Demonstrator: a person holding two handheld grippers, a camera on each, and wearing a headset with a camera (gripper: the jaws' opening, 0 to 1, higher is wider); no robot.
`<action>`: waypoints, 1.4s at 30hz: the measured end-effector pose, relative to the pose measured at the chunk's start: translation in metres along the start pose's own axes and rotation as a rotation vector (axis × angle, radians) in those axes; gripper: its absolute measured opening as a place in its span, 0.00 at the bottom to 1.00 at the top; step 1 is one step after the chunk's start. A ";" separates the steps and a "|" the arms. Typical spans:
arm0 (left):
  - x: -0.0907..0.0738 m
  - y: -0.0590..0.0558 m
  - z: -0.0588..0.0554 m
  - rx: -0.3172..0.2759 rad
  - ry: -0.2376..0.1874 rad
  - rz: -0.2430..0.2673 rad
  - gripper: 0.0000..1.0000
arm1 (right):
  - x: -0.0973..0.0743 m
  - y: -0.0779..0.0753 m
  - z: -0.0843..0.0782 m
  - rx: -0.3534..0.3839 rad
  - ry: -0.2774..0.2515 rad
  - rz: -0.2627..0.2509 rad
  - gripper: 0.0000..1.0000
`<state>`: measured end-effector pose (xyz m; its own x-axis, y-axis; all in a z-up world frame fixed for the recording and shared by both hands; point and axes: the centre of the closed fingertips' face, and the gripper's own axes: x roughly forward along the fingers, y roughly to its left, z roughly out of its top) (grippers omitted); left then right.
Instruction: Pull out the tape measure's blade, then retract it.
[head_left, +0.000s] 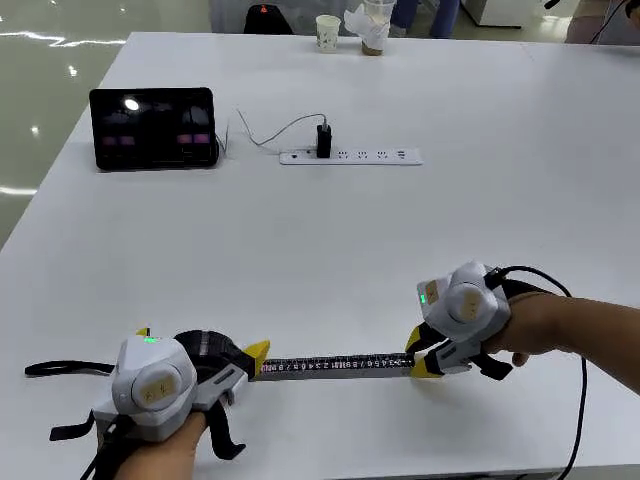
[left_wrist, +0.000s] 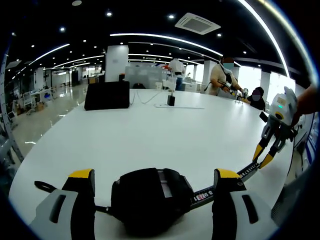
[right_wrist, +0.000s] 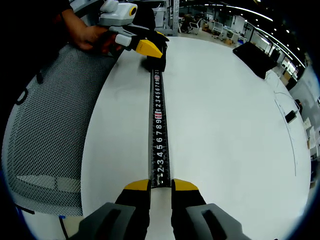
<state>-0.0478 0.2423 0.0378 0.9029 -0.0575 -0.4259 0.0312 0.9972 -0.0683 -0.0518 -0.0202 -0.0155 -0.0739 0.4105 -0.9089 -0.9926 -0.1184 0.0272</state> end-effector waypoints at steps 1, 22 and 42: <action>0.000 0.000 0.000 0.002 0.001 0.001 0.95 | 0.001 0.000 0.000 -0.007 0.003 -0.002 0.12; -0.002 0.003 -0.021 -0.018 0.112 0.023 0.64 | 0.003 -0.003 0.000 0.097 0.094 -0.015 0.11; -0.002 0.005 -0.024 -0.009 0.130 0.015 0.62 | 0.001 -0.003 0.000 0.148 0.077 0.001 0.11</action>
<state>-0.0595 0.2461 0.0170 0.8401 -0.0494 -0.5402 0.0141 0.9975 -0.0693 -0.0494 -0.0192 -0.0169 -0.0725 0.3388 -0.9381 -0.9963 0.0183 0.0836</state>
